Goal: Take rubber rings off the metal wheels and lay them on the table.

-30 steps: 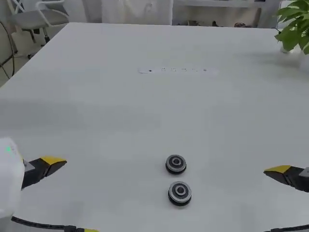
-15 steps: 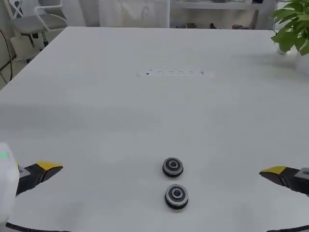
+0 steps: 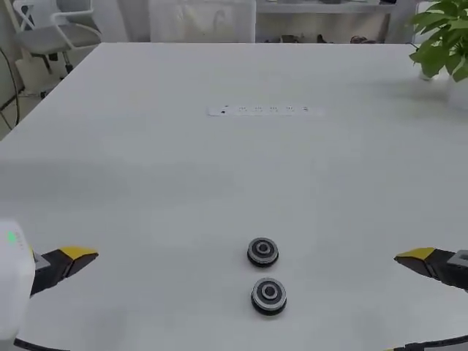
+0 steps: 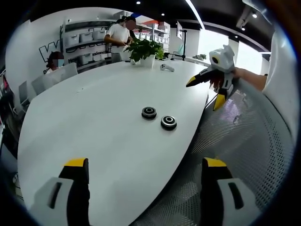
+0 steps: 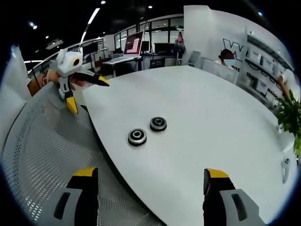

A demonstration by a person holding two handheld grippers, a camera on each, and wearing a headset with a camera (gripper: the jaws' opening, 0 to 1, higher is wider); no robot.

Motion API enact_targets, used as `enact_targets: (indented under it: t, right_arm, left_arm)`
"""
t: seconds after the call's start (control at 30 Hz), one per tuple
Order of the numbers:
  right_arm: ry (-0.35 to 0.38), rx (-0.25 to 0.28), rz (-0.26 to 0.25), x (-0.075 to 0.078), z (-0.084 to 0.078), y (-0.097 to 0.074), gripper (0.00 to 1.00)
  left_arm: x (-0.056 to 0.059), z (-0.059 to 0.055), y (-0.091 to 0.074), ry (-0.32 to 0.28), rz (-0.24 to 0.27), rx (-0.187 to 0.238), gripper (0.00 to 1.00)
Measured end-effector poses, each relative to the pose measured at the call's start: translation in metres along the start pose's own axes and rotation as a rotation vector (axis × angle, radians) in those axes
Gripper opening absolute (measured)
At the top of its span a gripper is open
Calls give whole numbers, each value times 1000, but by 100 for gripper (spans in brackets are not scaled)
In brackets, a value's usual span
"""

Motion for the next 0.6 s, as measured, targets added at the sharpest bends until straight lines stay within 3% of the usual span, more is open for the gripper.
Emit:
enact_targets:
  t: [0.2,0.47,0.6]
  right_arm:
    - [10,12,-7,1,1,-1,92]
    - [35,47,-16,2,3,-4,92]
    - [56,66,-20,3,5,-5,92]
  left_arm:
    - [1,1,0,2,-13,4,99]
    - [0,6,-3,-59,-30,85,99]
    - [-2,7,-3,-64,-28,103,99]
Point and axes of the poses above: the centre of the closed fingertips' face, and the gripper's own axes: y roughly forward along the fingers, x roughly to its right, z roughly out of its top, the point moved 8 cm from there along -y, roughly backward along the fingers, and after that the axes turned 3 degrees about -x, right-handed, at the moved point
